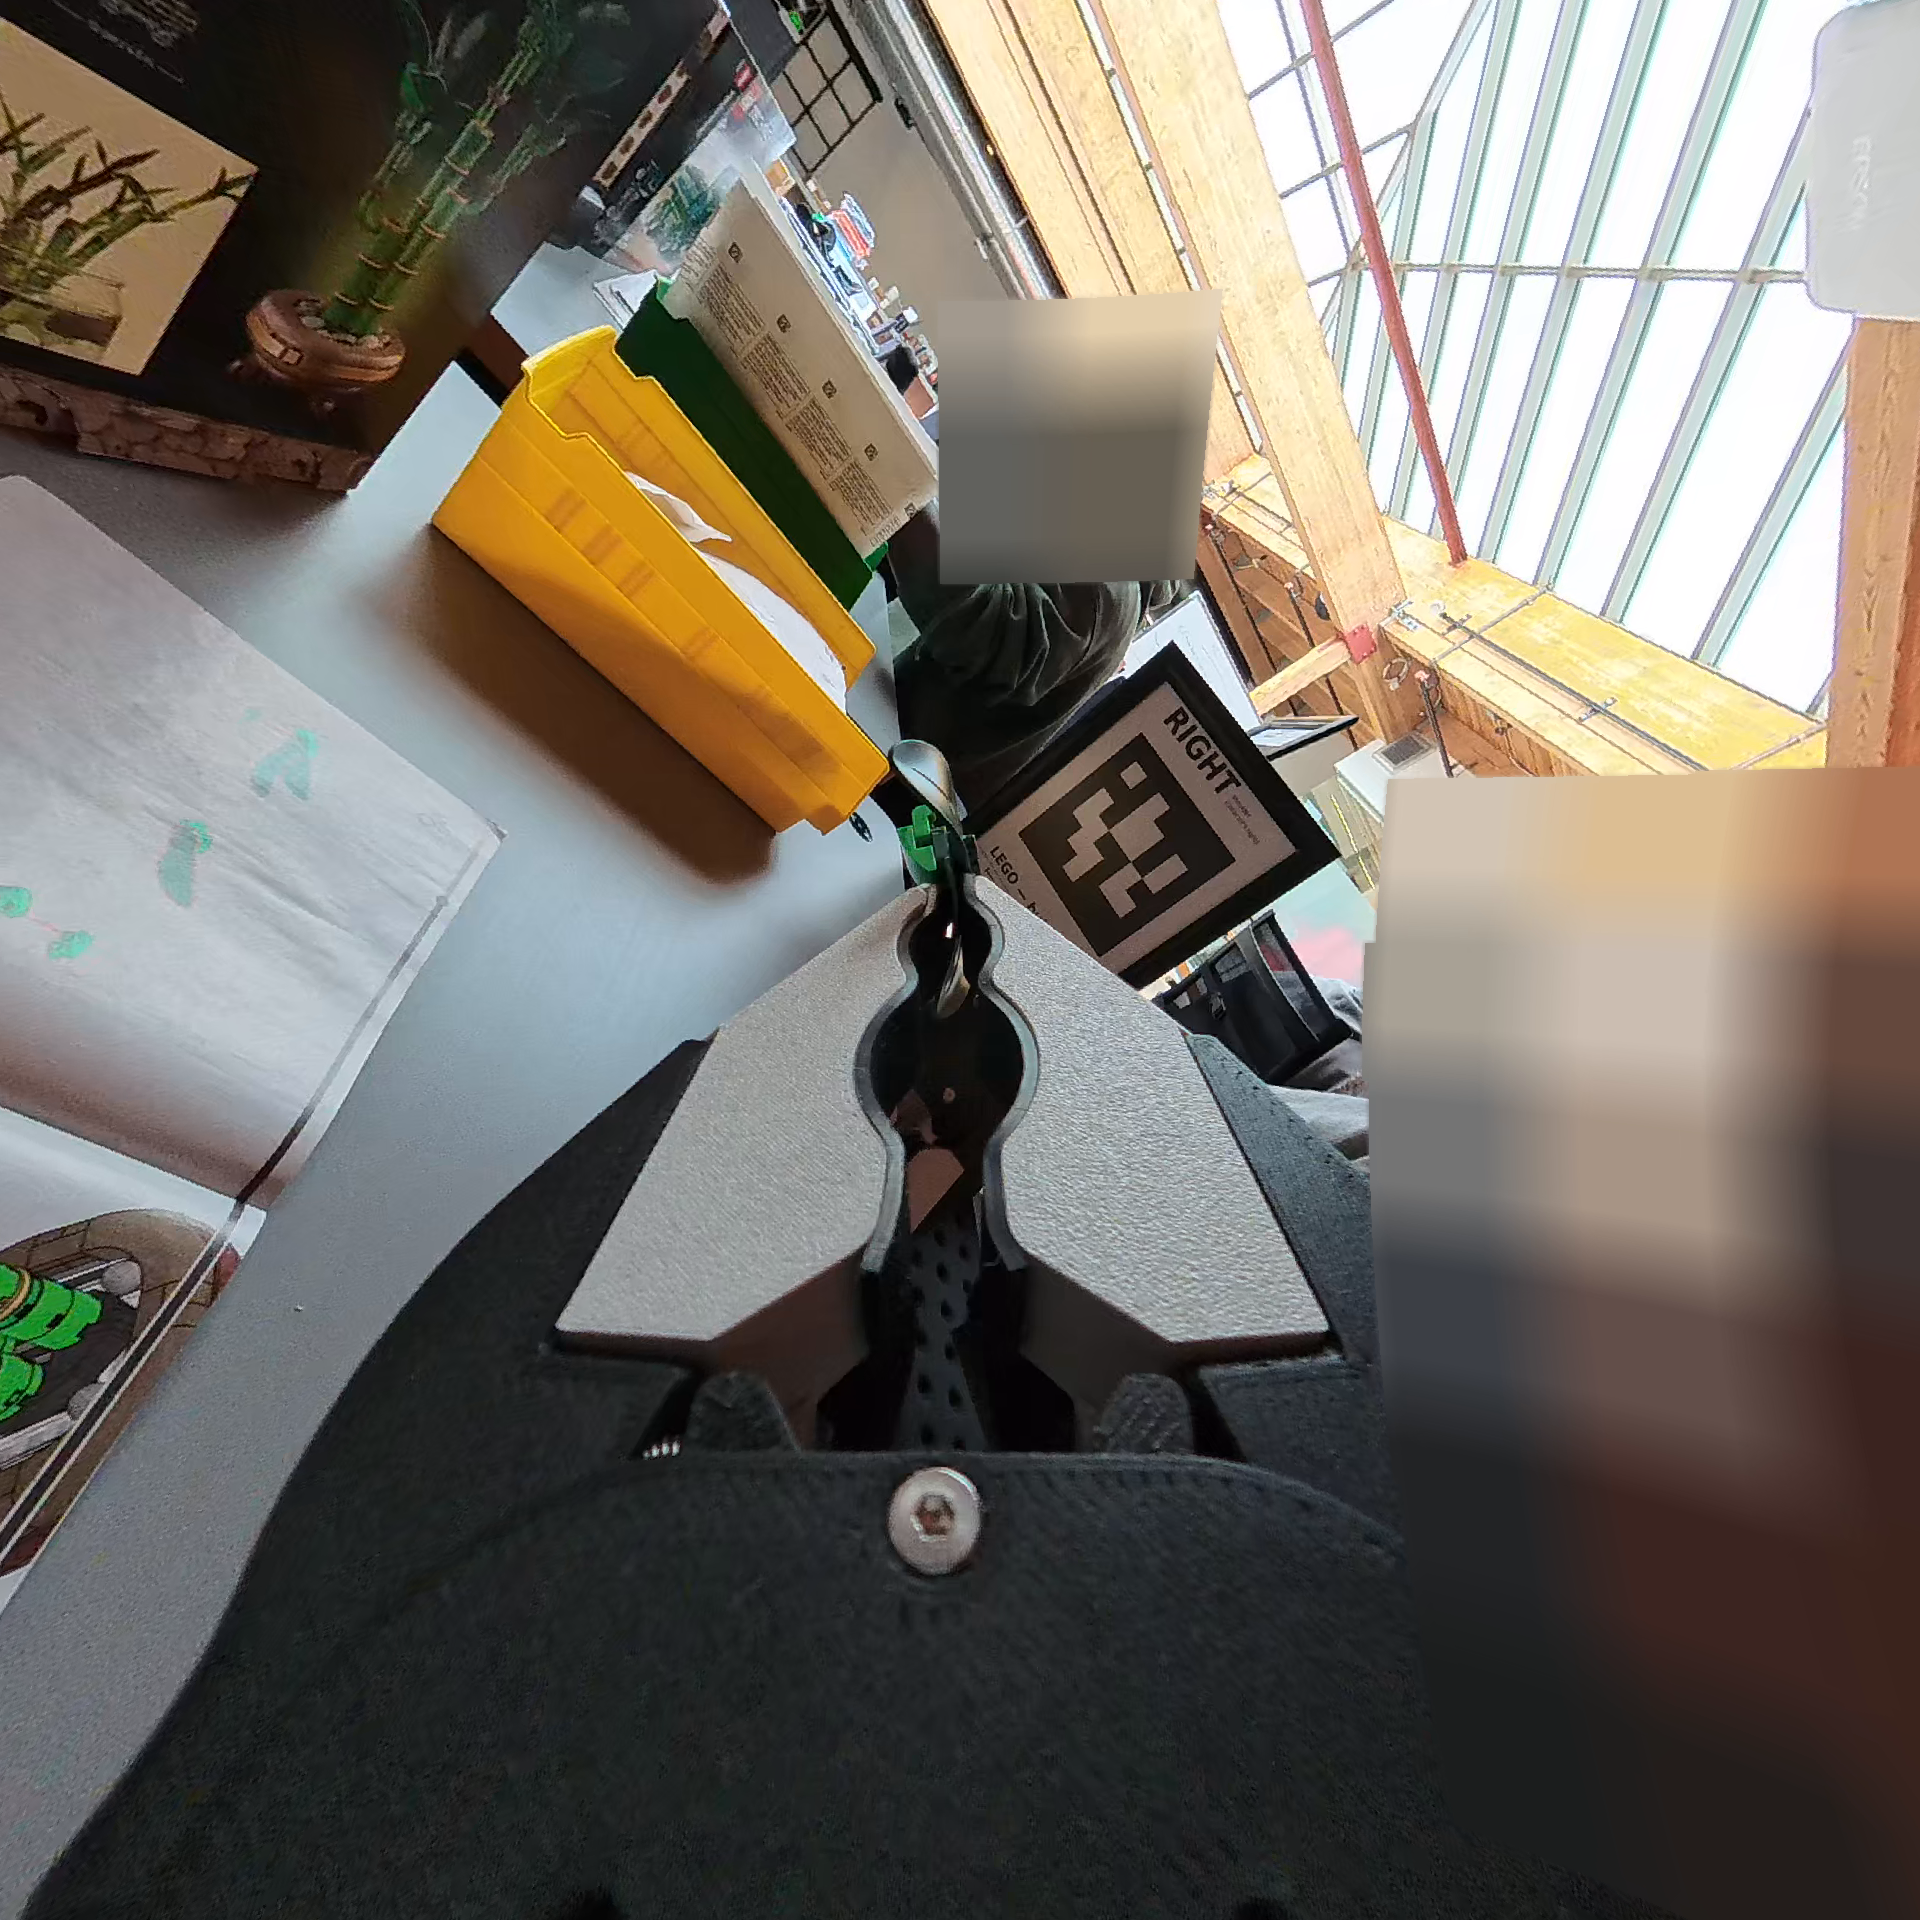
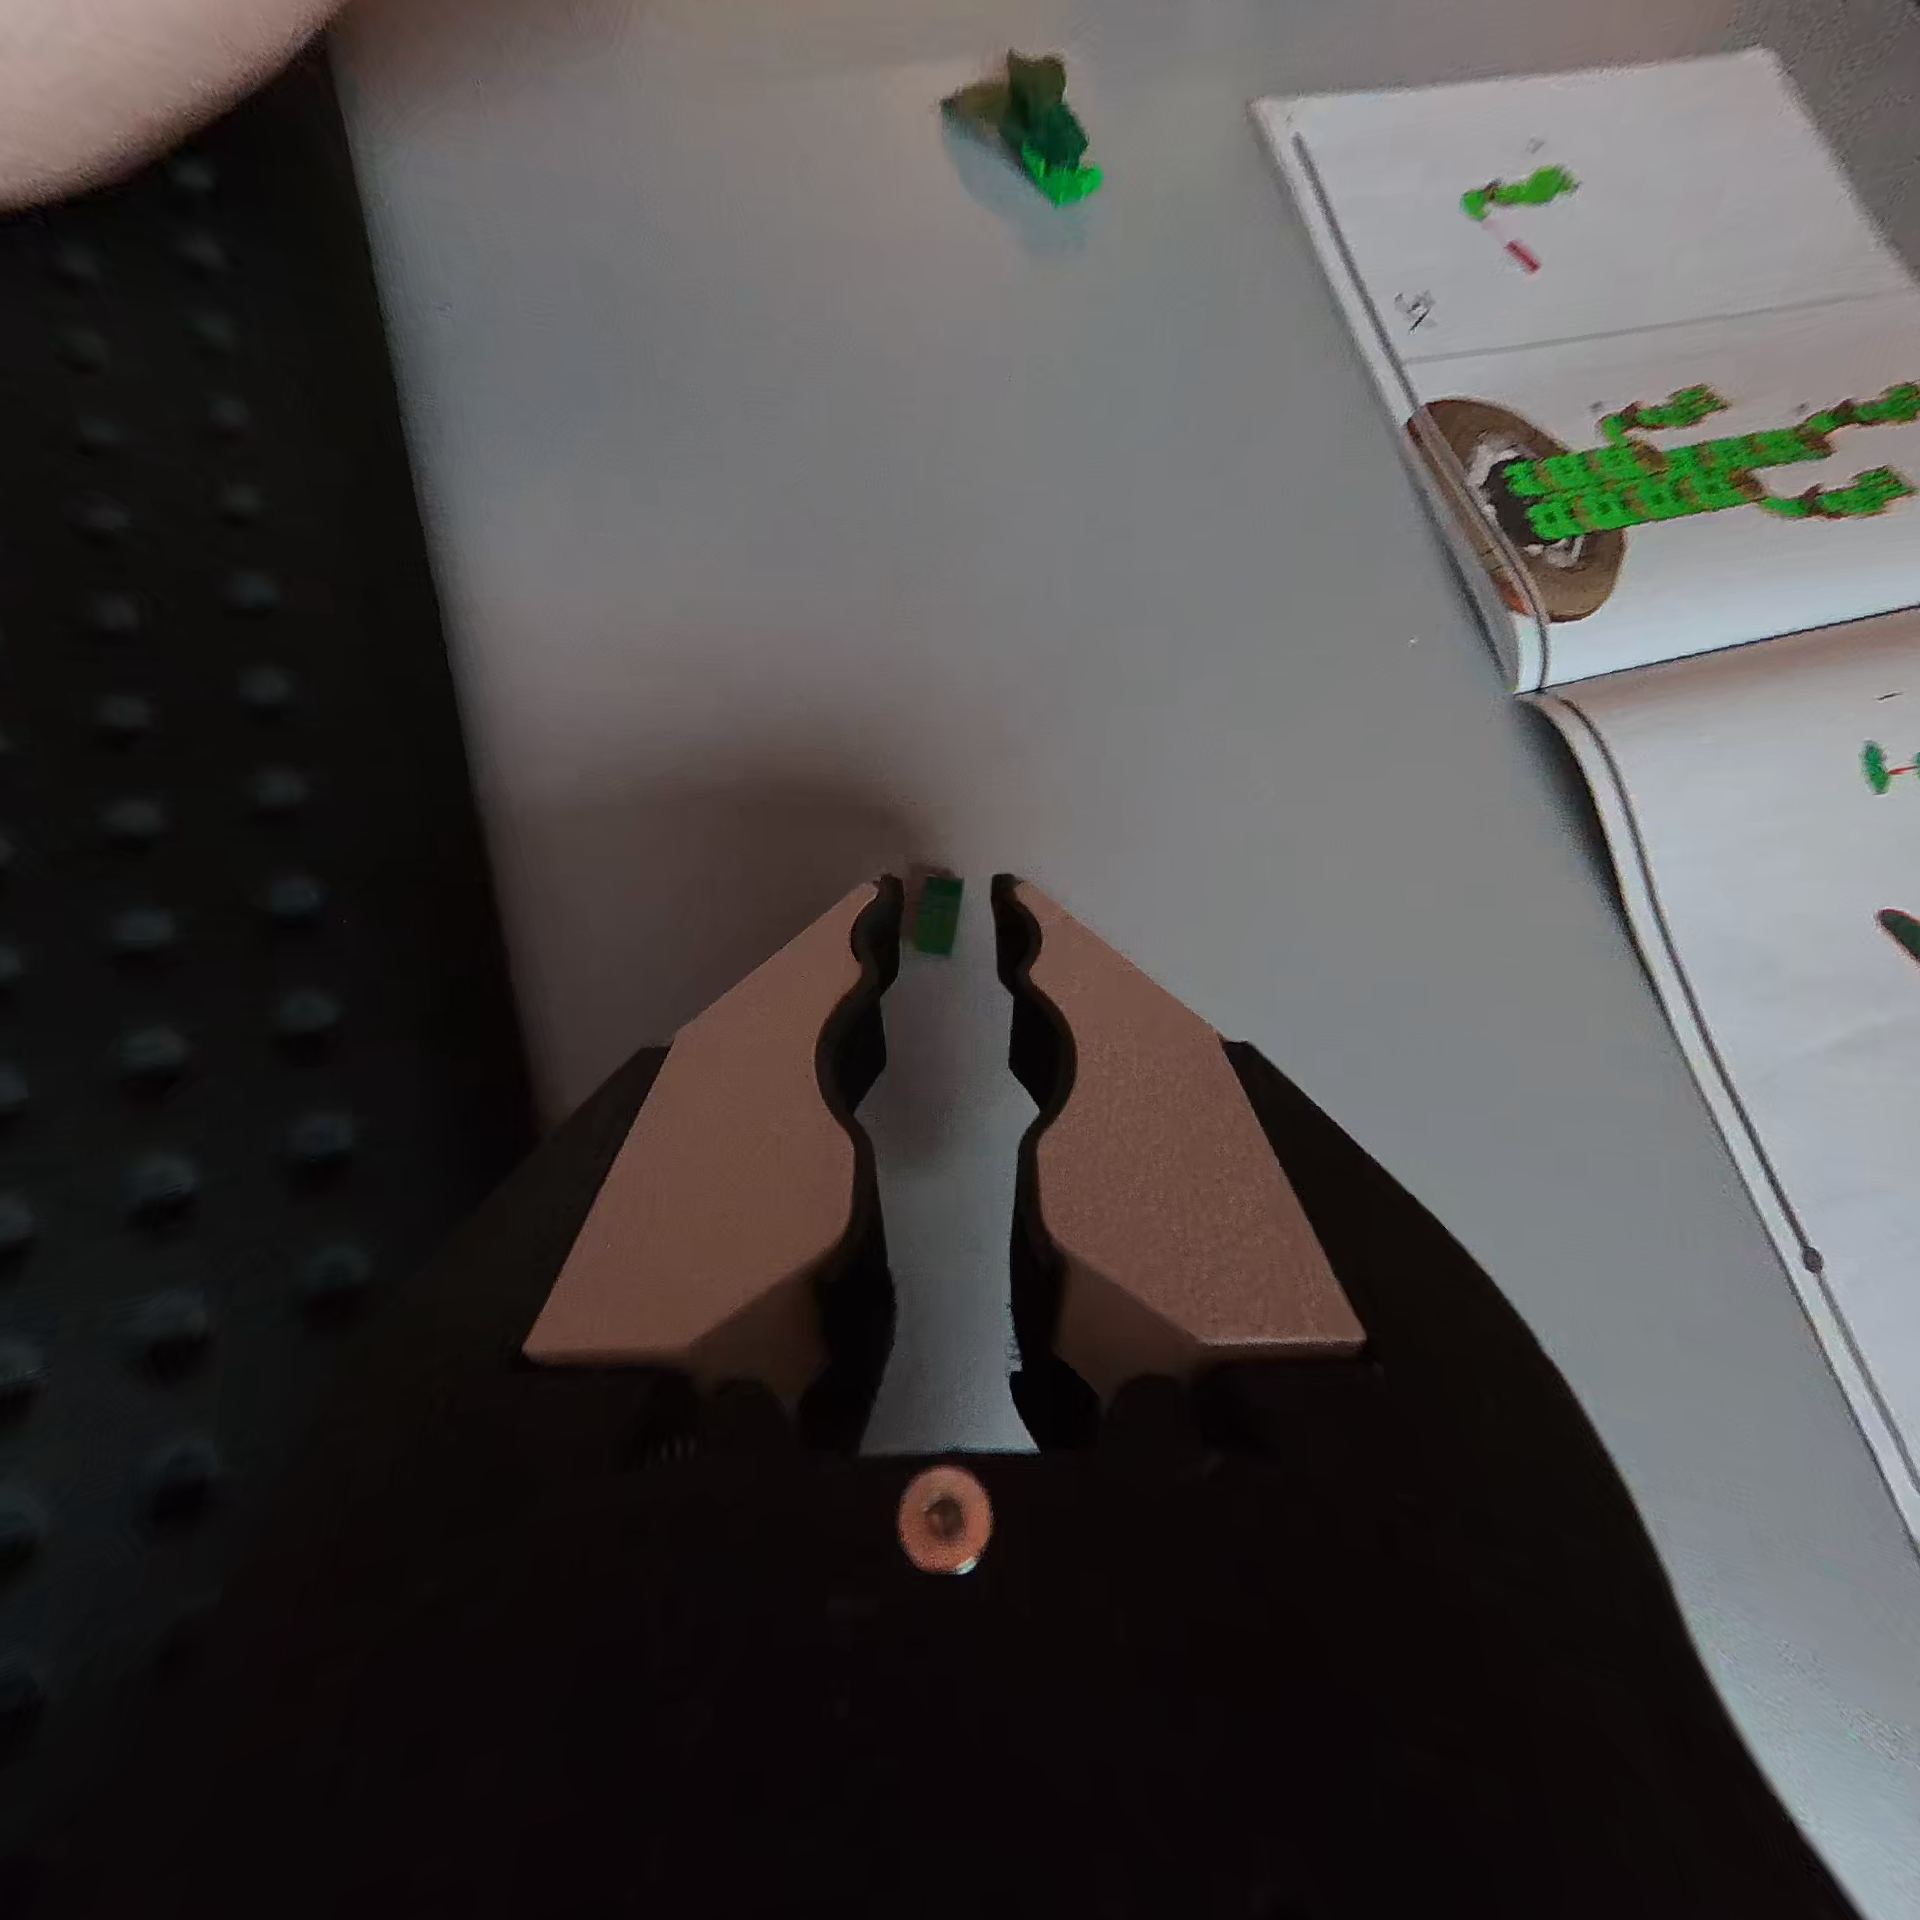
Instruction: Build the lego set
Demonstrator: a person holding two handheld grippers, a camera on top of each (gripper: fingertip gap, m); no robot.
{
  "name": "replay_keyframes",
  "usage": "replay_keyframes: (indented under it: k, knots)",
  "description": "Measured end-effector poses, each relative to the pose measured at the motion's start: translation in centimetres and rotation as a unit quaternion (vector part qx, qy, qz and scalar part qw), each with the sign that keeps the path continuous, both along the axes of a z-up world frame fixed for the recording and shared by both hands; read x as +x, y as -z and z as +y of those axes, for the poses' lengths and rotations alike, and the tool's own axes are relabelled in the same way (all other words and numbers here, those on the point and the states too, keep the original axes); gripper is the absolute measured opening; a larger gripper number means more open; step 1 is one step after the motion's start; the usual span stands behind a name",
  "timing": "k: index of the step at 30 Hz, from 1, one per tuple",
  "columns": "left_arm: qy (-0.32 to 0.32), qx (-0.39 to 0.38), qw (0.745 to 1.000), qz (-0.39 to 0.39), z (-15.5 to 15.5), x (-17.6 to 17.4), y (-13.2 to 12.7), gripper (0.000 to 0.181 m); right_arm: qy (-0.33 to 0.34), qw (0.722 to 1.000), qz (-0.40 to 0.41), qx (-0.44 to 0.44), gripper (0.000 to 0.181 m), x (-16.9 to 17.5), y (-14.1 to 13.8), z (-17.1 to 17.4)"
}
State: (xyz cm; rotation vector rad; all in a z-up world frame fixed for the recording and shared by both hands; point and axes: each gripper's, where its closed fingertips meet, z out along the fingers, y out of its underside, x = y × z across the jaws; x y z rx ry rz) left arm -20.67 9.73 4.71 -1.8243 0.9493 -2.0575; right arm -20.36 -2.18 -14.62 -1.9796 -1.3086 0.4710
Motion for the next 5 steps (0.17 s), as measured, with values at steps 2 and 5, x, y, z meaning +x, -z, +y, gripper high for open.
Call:
replay_keyframes:
  k: [2, 5]
  knots:
    - [0.000, 0.001, 1.000, 0.000, -0.02, -0.04, -0.05, 0.000, 0.002, 1.000, -0.008, -0.011, 0.017, -0.07, 0.55, -0.03]
    - [-0.002, 0.001, 1.000, -0.002, 0.04, -0.13, -0.11, 0.000, 0.009, 1.000, -0.012, -0.018, 0.016, -0.07, 0.82, 0.15]
